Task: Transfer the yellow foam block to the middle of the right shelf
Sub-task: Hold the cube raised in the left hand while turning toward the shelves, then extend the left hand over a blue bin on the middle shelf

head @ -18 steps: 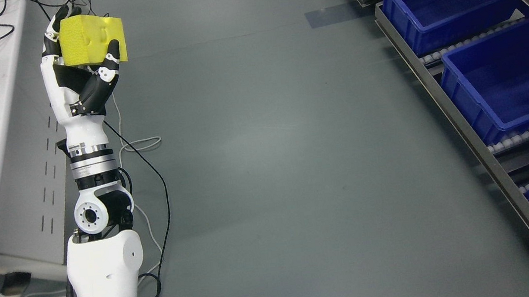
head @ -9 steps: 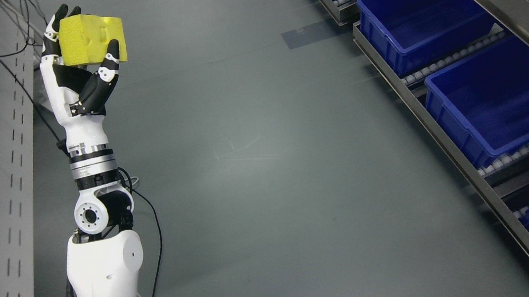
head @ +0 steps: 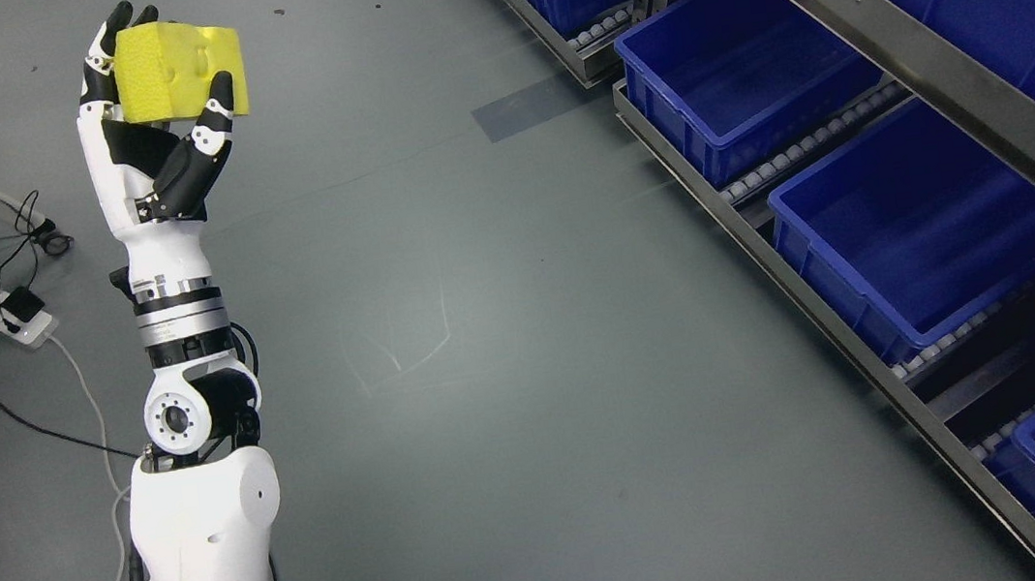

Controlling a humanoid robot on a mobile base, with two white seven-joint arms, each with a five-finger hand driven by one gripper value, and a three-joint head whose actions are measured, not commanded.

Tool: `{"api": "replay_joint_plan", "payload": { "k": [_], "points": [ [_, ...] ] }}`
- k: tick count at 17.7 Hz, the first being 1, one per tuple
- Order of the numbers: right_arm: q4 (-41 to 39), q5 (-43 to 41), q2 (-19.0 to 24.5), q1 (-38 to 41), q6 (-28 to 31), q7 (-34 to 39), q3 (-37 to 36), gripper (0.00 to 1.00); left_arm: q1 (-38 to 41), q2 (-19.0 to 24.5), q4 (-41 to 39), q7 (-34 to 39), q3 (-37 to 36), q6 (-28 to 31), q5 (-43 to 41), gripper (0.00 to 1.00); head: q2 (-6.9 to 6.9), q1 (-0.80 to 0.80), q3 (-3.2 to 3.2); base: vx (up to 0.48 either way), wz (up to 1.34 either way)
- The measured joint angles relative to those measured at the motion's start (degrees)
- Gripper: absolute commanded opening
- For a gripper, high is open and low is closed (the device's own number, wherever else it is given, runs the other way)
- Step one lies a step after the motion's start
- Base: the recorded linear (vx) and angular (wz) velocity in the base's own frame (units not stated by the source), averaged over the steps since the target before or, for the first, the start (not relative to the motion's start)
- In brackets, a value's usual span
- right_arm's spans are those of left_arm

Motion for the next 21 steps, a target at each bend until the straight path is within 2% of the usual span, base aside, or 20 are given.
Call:
{"api": "replay_joint_plan", "payload": {
  "k": [14, 21],
  "points": [
    [0.0, 0.0, 0.0, -0.01, 0.0, 0.01, 0.0, 1.0, 0.06, 0.0, -0.39, -0.19, -0.03, 0.19, 0.0, 0.33, 0.0, 0.0, 0.0, 0.245, -0.38],
    [0.0, 0.0, 0.0, 0.0, 0.0, 0.01, 0.0, 1.0, 0.59, 0.0, -2.82, -2.79, -3.94, 0.35, -0.05, 0.33, 0.0, 0.0, 0.0, 0.179, -0.61]
  ]
}}
